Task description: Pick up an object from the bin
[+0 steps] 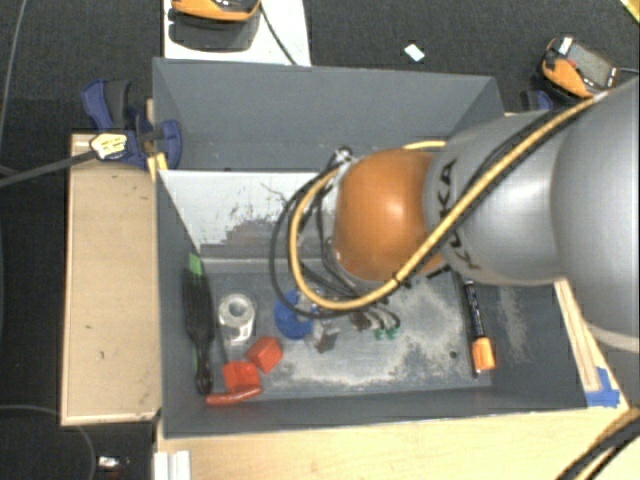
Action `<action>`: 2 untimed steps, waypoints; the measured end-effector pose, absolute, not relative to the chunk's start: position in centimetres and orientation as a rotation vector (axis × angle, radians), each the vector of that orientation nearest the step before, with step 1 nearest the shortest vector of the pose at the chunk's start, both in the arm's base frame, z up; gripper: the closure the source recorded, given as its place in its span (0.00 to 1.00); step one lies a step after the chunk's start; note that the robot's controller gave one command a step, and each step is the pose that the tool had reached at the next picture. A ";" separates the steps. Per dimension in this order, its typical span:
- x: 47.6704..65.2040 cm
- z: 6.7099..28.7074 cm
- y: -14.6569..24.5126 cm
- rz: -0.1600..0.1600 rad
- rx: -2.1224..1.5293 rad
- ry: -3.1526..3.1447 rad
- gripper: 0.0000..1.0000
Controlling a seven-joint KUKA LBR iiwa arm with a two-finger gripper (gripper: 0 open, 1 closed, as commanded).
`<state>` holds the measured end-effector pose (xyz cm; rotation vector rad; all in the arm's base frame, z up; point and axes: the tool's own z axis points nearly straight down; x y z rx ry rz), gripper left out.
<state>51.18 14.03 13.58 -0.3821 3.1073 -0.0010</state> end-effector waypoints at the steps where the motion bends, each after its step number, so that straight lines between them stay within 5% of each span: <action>1: 49.9 15.3 14.3 -0.001 -0.391 3.110 1.00; 2: 49.9 15.3 14.3 -0.001 -0.391 3.110 1.00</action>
Offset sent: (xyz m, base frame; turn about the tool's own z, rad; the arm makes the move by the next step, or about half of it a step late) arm 0.0000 0.0000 0.0000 0.0000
